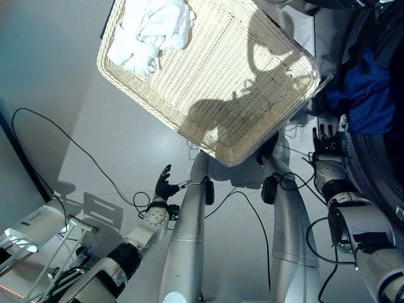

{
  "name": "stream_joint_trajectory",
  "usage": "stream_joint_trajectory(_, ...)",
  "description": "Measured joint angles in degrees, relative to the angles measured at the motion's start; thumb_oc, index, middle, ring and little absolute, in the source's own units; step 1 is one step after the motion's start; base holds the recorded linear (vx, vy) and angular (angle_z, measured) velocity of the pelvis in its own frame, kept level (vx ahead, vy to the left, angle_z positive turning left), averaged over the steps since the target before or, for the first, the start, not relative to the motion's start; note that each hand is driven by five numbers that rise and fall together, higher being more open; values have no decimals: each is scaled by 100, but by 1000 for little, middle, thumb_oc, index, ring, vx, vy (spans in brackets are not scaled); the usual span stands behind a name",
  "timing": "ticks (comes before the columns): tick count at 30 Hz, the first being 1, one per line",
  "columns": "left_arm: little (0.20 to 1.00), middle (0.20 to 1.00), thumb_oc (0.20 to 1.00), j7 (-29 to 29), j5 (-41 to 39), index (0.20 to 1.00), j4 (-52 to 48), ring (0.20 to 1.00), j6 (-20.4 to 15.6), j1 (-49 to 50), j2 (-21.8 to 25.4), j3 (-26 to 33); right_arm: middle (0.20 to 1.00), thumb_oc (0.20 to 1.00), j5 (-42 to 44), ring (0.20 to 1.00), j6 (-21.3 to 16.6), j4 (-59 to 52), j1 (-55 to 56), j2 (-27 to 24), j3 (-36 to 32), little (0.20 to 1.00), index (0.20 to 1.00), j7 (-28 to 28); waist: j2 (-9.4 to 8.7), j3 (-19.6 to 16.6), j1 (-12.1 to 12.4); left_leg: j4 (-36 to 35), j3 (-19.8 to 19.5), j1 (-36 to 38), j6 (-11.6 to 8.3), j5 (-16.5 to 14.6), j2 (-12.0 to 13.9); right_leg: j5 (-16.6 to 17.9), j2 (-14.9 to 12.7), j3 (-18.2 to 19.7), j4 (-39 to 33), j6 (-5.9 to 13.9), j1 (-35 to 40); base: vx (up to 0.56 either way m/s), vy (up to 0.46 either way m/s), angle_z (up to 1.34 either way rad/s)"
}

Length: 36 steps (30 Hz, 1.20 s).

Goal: Put the clothes into the washing machine.

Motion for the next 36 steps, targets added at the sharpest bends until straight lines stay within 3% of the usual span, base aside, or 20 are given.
stream_joint_trajectory(4,1000,1000,1000,1,-4,1000,-75,1000,87,8,129,46,1000,1000,107,1000,-437,-666,217,-10,-7,1000,1000,276,0,0,39,-3,0,-55,5,-6,-8,20,1,0,-74,-5,-19,2,-18,0)
stream_joint_trajectory(14,1000,1000,1000,-101,-2,1000,-367,1000,105,118,461,335,1000,1000,-228,1000,-663,-1707,636,-13,21,1000,1000,317,-3,1,18,-10,2,-7,16,2,-6,87,11,3,-139,2,56,-16,-5,-1)
stream_joint_trajectory(15,1000,1000,1000,-123,-2,1000,-389,1000,106,170,461,368,561,561,-285,561,-663,-1773,686,-13,39,561,561,318,-3,2,8,-12,2,18,17,3,-2,106,19,2,-174,10,97,-51,-19,-4)
stream_joint_trajectory(16,1000,1000,1000,-145,0,1000,-403,1000,104,218,465,374,200,200,-360,200,-669,-1805,724,-13,54,200,200,315,-3,2,-9,-22,6,64,23,7,-4,119,17,2,-194,20,151,-51,-19,-3)
stream_joint_trajectory(19,1000,1000,1000,-185,13,1000,-426,1000,104,364,462,426,200,200,-468,200,-748,-2075,873,-8,236,200,200,257,-3,2,-69,-94,5,199,61,38,-2,159,46,1,-283,45,298,-46,-9,-2)
stream_joint_trajectory(23,1000,1000,1000,-239,33,1000,-453,1000,97,650,466,432,200,200,-464,200,-1262,-2599,1075,-100,43,200,200,403,-3,2,-278,-291,24,496,123,87,-12,212,60,6,-466,135,589,-55,-3,-3)
stream_joint_trajectory(30,1000,1000,1000,-293,88,1000,-447,1000,85,910,405,715,200,200,-426,200,-1872,-3561,1626,-281,-198,200,200,194,-4,2,-470,-516,173,1130,163,122,10,302,105,73,-648,151,1155,-63,-11,-7)
stream_joint_trajectory(36,1000,1000,1000,-502,301,1000,-282,1000,-10,1037,384,821,200,200,401,200,-2196,-3813,2009,-288,-631,200,200,159,-7,4,-663,-713,292,1662,170,124,38,357,169,164,-880,211,1651,-49,30,-8)
